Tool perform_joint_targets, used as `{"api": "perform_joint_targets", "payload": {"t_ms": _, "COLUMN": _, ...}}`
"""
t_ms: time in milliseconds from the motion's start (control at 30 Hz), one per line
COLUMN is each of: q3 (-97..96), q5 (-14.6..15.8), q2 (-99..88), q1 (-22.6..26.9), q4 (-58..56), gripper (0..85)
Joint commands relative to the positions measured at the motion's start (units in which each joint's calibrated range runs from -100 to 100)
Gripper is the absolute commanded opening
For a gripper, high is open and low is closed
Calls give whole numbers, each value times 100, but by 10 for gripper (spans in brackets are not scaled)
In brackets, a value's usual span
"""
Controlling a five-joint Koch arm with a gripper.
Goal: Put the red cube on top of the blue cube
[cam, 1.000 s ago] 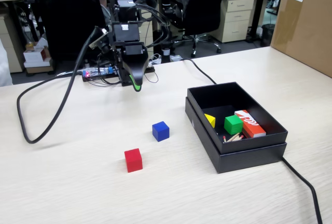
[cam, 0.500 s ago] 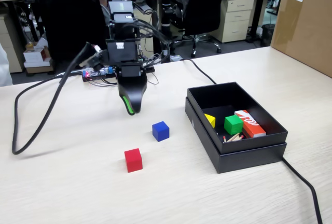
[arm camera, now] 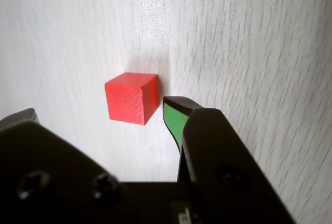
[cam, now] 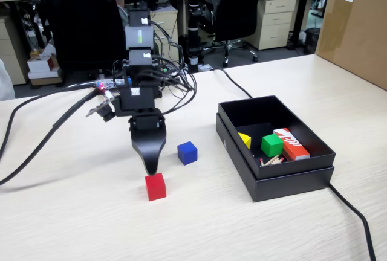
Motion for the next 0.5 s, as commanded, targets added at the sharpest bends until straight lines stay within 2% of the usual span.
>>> {"api": "perform_joint_targets", "payload": {"t_ms": 0, "q3": 523, "q5": -73, "q2": -21, "q1": -10, "q4": -17, "gripper": 472}}
{"api": "perform_joint_targets", "payload": {"t_ms": 467, "q3": 786, "q5": -54, "q2": 519, "q1": 88, "q4": -8, "gripper": 473}}
